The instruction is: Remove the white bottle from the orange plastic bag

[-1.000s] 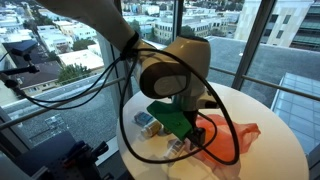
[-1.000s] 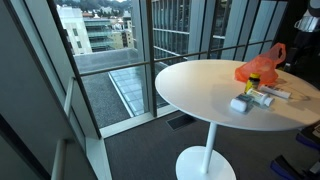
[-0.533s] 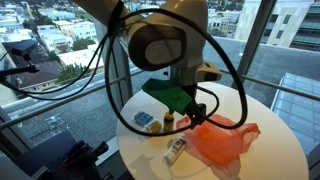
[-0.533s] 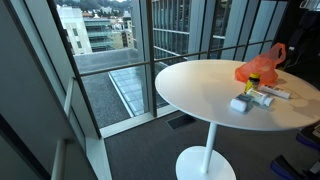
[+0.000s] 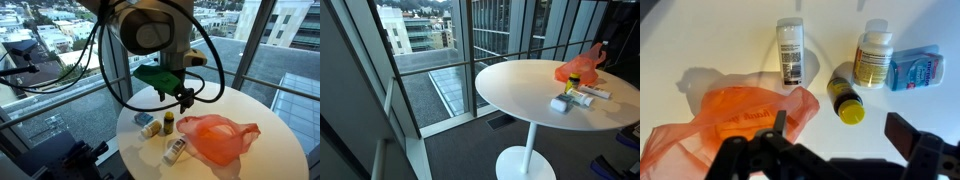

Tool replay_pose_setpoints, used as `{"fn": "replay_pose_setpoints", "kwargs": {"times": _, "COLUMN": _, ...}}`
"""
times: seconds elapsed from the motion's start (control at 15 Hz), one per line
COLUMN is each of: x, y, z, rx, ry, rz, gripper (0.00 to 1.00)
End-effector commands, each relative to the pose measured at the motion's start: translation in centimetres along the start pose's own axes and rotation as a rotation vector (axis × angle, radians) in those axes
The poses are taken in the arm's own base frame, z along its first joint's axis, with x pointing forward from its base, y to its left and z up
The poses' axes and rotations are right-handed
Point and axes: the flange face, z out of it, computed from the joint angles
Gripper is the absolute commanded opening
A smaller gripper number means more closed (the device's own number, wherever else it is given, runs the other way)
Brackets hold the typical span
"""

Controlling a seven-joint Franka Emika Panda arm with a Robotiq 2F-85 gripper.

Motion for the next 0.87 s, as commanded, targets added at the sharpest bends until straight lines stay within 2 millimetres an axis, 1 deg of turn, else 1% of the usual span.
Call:
{"fn": "replay_pose_setpoints", "kwargs": {"times": 0.0, "x": -0.6, "y": -1.4, "z": -1.1, "rx": 0.028, "ry": -0.017, "rz": 0.015, "gripper": 1.0}}
{"fn": "replay_pose_setpoints", "kwargs": {"times": 0.07, "x": -0.6, "y": -1.5, "z": -1.1, "rx": 0.03, "ry": -0.02, "rz": 0.015, "gripper": 1.0}}
{"fn": "replay_pose_setpoints", "kwargs": {"times": 0.13, "x": -0.1, "y": -0.9, "z": -0.4, "rx": 0.012, "ry": -0.019, "rz": -0.004, "gripper": 1.0}}
{"fn": "replay_pose_setpoints", "kwargs": {"times": 0.8, "x": -0.1, "y": -0.9, "z": -0.1, "rx": 0.014, "ry": -0.026, "rz": -0.004, "gripper": 1.0}}
